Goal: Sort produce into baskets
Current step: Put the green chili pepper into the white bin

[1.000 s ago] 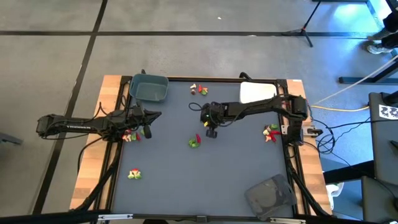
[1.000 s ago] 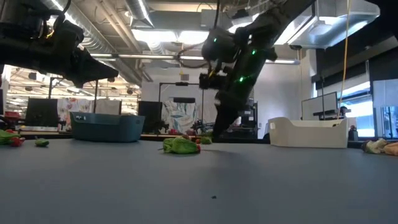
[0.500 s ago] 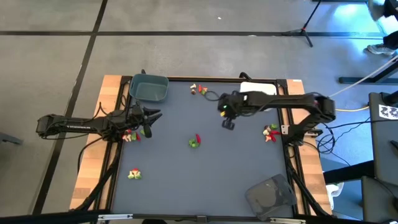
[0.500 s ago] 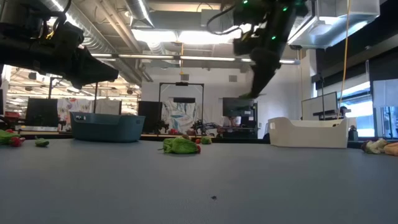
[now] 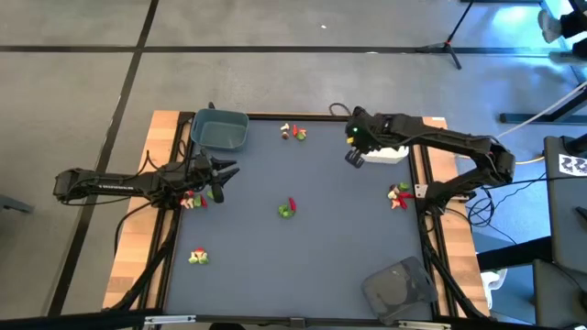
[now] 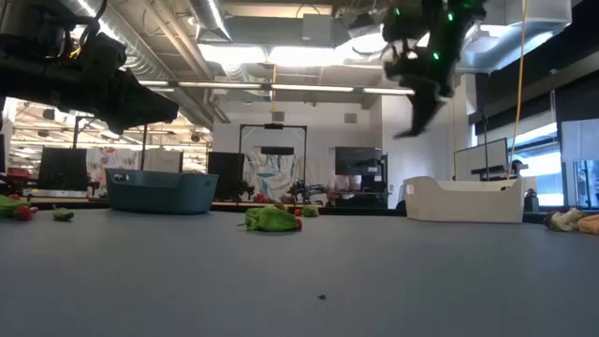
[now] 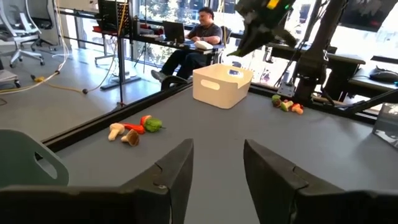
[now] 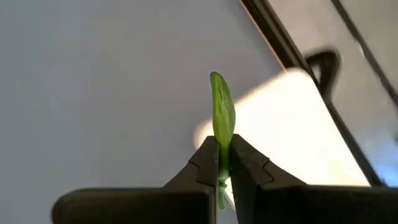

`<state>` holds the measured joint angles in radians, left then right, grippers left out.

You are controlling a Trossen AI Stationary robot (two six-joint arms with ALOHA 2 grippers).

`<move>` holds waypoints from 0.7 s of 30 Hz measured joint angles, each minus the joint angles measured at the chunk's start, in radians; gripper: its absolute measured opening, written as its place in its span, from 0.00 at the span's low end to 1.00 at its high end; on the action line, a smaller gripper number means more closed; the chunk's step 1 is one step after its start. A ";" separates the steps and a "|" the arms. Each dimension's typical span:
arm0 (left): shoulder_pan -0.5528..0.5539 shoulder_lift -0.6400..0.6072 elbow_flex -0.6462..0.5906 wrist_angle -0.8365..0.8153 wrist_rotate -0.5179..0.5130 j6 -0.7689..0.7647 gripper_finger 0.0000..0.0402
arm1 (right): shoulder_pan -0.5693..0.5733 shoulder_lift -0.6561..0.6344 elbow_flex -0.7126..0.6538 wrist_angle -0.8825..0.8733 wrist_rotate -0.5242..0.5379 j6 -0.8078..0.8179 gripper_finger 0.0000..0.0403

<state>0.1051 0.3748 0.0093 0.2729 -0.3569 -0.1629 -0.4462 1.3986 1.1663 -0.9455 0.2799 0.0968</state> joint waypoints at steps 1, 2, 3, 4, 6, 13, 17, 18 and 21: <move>0.000 0.000 0.000 0.000 0.000 -0.004 0.34 | -0.026 -0.007 -0.023 0.001 0.000 0.000 0.05; 0.000 0.000 0.000 0.000 0.000 -0.009 0.34 | -0.052 -0.014 -0.048 0.002 0.001 0.000 0.05; 0.000 0.000 0.000 0.000 0.000 -0.011 0.34 | -0.077 -0.021 -0.070 0.007 0.001 0.000 0.05; 0.000 0.000 0.000 0.000 0.000 -0.011 0.34 | -0.102 -0.027 -0.091 0.013 0.001 0.001 0.05; 0.000 0.000 0.000 0.000 0.000 -0.010 0.34 | -0.148 -0.038 -0.130 0.033 0.001 0.005 0.05; 0.000 0.000 0.000 0.000 0.000 -0.012 0.34 | -0.275 -0.036 -0.264 0.204 -0.017 0.032 0.05; 0.000 0.000 0.000 -0.001 0.000 -0.027 0.34 | -0.316 -0.036 -0.302 0.256 -0.028 0.032 0.05; 0.000 0.000 0.000 -0.001 0.000 -0.030 0.34 | -0.317 -0.036 -0.313 0.272 -0.029 0.032 0.05; 0.000 0.000 0.000 -0.001 0.000 -0.019 0.34 | -0.315 -0.036 -0.345 0.311 -0.029 0.032 0.05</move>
<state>0.1052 0.3748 0.0092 0.2722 -0.3565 -0.1823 -0.7615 1.3624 0.8218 -0.6345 0.2508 0.1284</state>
